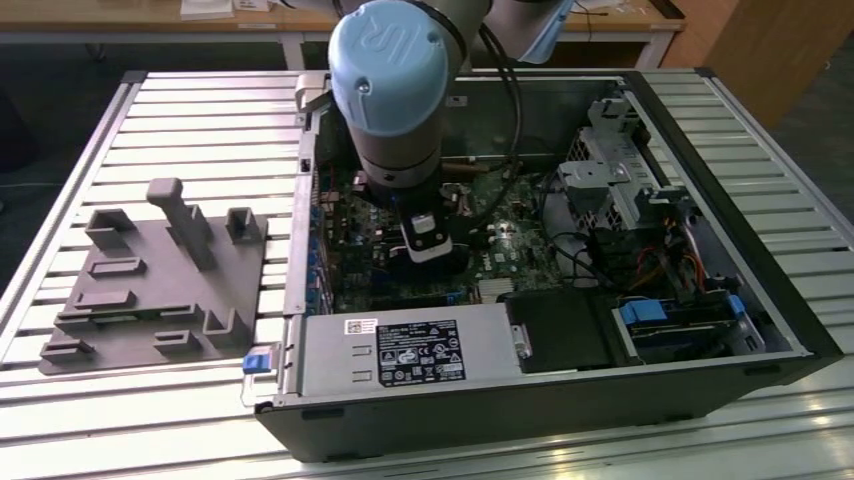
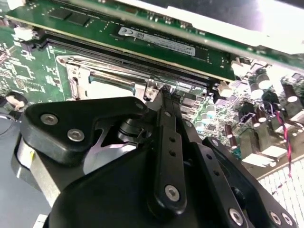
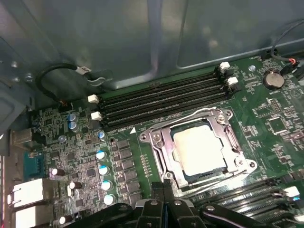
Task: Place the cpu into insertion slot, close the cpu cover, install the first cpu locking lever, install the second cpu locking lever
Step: 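Install the second cpu locking lever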
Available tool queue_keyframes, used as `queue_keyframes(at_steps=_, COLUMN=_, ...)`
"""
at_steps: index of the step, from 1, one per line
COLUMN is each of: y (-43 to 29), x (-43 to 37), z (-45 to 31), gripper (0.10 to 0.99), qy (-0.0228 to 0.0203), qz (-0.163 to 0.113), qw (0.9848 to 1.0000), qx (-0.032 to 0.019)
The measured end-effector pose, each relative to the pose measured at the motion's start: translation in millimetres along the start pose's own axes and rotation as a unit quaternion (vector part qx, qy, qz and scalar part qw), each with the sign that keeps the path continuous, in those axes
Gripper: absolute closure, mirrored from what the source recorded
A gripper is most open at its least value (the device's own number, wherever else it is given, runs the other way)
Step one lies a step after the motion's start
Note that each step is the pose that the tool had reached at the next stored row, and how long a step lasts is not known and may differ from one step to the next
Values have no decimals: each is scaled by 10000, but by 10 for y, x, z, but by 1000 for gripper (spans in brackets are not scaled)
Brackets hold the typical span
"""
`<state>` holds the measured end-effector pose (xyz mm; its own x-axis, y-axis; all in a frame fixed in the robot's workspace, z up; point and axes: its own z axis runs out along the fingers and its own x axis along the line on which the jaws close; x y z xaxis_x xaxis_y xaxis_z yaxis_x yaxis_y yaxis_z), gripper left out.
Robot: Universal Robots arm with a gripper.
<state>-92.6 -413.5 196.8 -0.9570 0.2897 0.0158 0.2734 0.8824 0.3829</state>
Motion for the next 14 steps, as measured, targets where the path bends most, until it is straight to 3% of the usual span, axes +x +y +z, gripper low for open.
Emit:
queue_keyframes(at_steps=3, y=15, x=1, z=-36, gripper=980, qy=-39, qz=-6, qw=9999, qx=126)
queue_keyframes(at_steps=7, y=28, x=-8, z=-61, gripper=980, qy=-117, qz=-3, qw=9993, qx=363)
queue_keyframes(at_steps=10, y=36, x=-37, z=-58, gripper=980, qy=-139, qz=26, qw=9991, qx=394)
queue_keyframes(at_steps=14, y=66, x=-107, z=-46, gripper=980, qy=-149, qz=52, qw=9991, qx=398)
